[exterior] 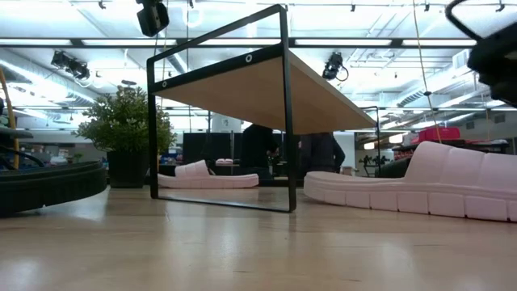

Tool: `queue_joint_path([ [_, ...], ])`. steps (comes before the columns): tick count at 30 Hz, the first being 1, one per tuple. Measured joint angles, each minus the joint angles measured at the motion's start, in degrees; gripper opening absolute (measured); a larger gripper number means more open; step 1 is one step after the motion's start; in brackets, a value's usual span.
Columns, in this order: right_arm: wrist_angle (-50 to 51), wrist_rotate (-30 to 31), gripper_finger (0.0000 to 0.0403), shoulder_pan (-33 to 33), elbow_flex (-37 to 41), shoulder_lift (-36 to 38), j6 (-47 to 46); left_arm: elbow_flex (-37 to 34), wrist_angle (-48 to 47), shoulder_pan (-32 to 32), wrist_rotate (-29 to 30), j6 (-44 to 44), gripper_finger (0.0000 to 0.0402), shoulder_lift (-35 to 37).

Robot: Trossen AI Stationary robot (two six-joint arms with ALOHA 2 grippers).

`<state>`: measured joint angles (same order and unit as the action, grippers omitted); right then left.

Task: Pick and place slides into the shelf
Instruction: Put the bottom pink slipper on the shelf

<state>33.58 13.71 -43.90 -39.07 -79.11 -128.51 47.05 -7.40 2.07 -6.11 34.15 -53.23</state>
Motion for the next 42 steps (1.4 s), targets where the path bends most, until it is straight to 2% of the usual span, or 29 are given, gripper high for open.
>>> queue_joint_path([
  [4, 0.11, 2.28, 0.0249, -1.71, -0.02, -0.02, 0.58, 0.0, 0.06, 0.0, 0.92, 1.25, 0.0092, 0.0],
  [11, 0.25, -0.27, 0.0249, -3.19, -0.02, -2.27, -0.57, 0.0, 0.11, 0.0, 1.29, 1.39, 0.0094, 0.0],
  [22, -8.02, -0.03, 0.0241, -2.9, -0.2, -9.1, -1.84, 0.0, 0.11, -0.02, 2.51, 2.71, 0.0089, 0.0],
  [25, -8.03, 1.08, 0.0216, -2.79, -0.26, -9.77, -1.86, 0.0, 0.11, -0.02, 2.92, 2.75, 0.0085, 0.0],
  [40, -4.72, 8.24, 0.0022, -2.82, -0.11, -9.5, -0.01, 0.0, 0.11, -0.01, 5.09, 2.76, 0.0084, 0.0],
  [42, -3.26, 8.12, 0.002, -2.72, -0.04, -8.53, 0.76, 0.0, 0.11, -0.02, 5.49, 2.75, 0.0081, 0.0],
])
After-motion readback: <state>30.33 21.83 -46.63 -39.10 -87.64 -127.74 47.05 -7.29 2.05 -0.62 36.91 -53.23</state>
